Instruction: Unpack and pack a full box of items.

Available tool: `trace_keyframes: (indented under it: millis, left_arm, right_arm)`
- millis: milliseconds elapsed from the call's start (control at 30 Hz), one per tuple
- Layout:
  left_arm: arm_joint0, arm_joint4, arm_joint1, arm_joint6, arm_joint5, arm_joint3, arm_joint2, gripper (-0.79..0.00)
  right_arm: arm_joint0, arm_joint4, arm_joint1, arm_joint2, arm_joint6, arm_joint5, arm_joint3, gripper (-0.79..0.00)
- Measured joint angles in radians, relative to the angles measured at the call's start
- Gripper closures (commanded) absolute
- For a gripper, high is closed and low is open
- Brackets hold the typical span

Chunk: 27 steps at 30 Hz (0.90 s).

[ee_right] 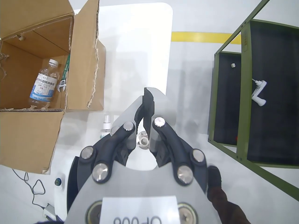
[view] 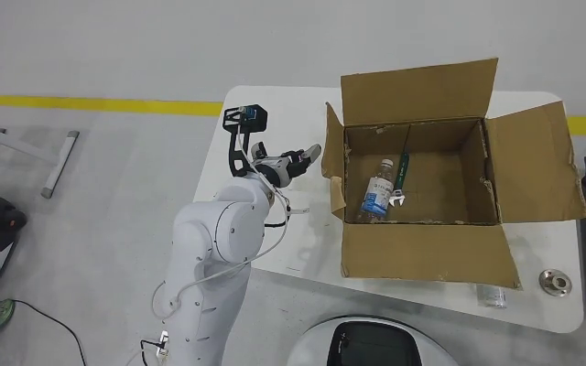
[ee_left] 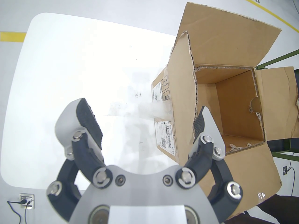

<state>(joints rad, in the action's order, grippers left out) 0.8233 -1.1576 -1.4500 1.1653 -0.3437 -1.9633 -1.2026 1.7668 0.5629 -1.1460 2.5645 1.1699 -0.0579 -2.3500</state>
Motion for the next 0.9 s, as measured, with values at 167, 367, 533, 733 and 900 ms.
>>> trace_keyframes:
  millis: [167, 367, 533, 733, 900]
  left_arm:
    - [0.000, 0.000, 0.000, 0.000, 0.000, 0.000, 0.000, -0.785]
    - [0.000, 0.000, 0.000, 0.000, 0.000, 0.000, 0.000, -0.785]
    - [0.000, 0.000, 0.000, 0.000, 0.000, 0.000, 0.000, -0.785]
    - [0.000, 0.000, 0.000, 0.000, 0.000, 0.000, 0.000, -0.785]
    - [0.000, 0.000, 0.000, 0.000, 0.000, 0.000, 0.000, -0.785]
  right_arm:
    - [0.007, 0.001, 0.000, -0.011, -0.009, -0.015, 0.000, 0.000]
    - [0.087, 0.070, 0.001, -0.075, -0.025, -0.094, 0.000, 0.000]
    - [0.154, 0.136, 0.001, -0.109, 0.011, -0.108, 0.000, -0.015]
    - [0.212, 0.153, -0.003, -0.197, 0.011, -0.098, 0.000, -0.228]
    - [0.236, 0.216, -0.005, -0.308, -0.027, -0.064, 0.000, -0.440]
